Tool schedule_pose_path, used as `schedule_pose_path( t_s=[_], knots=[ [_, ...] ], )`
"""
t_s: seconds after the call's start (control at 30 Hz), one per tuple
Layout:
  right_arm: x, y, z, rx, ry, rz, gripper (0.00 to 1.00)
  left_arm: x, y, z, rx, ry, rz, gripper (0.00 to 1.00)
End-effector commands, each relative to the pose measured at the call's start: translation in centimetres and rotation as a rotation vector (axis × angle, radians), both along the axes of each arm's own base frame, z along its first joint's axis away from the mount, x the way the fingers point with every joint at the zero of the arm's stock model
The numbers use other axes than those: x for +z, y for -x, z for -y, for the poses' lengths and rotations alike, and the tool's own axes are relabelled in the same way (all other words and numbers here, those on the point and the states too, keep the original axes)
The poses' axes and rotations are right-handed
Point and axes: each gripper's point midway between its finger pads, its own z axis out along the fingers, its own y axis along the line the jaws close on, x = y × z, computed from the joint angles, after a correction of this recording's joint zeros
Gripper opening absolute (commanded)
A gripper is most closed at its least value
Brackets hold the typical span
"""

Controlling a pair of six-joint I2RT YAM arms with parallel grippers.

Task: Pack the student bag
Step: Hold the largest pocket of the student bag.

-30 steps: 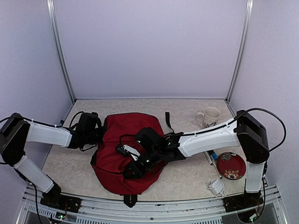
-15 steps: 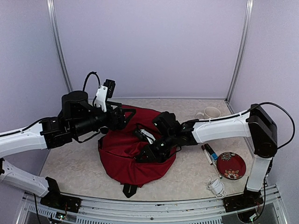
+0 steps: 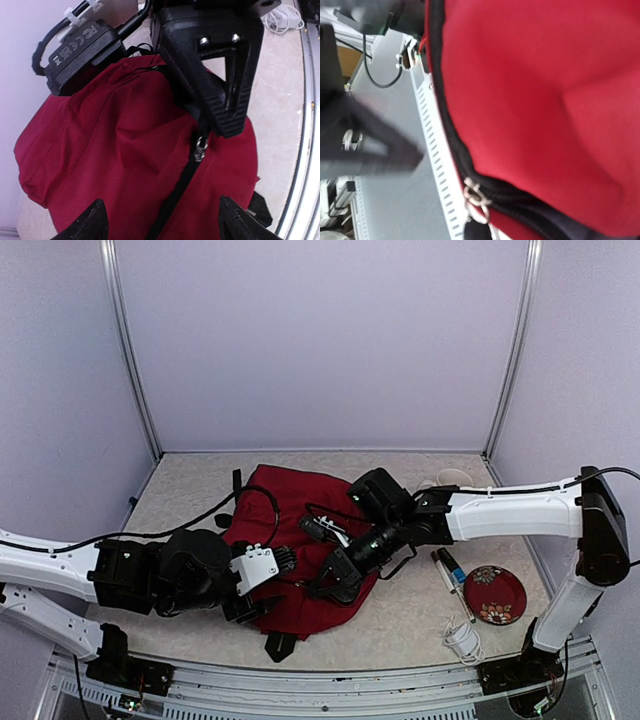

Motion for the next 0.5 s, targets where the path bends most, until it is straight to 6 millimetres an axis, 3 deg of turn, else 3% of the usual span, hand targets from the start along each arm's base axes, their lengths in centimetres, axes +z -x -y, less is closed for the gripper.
schedule_pose_path(
  t_s=[0.0,0.13,0.2,0.27,0.3,0.37,0.47],
  knots=[
    [0.4,0.9,0.5,0.016,0.007,-0.057,0.00,-0.7,-1.7,-1.5,-0.009,-0.161,0.192,0.74],
    [0.9,1.1,0.2,0.030,-0.004,-0.060,0.00,-2.4,-1.7,-1.1,-0.043,-0.226,0.196,0.74],
    [1.1,1.0,0.3,0.026,-0.003,-0.057,0.00,-3.3,-1.2,-0.9,-0.070,-0.241,0.171,0.70],
    [1.1,0.8,0.4,0.019,0.009,-0.051,0.00,-3.7,-0.9,-0.8,-0.088,-0.242,0.157,0.54],
    [1.0,0.5,0.6,0.009,0.021,-0.047,0.00,-3.5,-0.8,-0.8,-0.087,-0.235,0.151,0.41],
    [0.4,-0.4,1.4,-0.031,0.052,-0.035,0.00,-3.1,-0.8,-1.2,-0.067,-0.223,0.142,0.01],
    [-0.1,-2.6,3.8,-0.130,0.106,-0.005,0.00,-2.8,-0.3,-2.0,-0.070,-0.211,0.116,0.00]
  ],
)
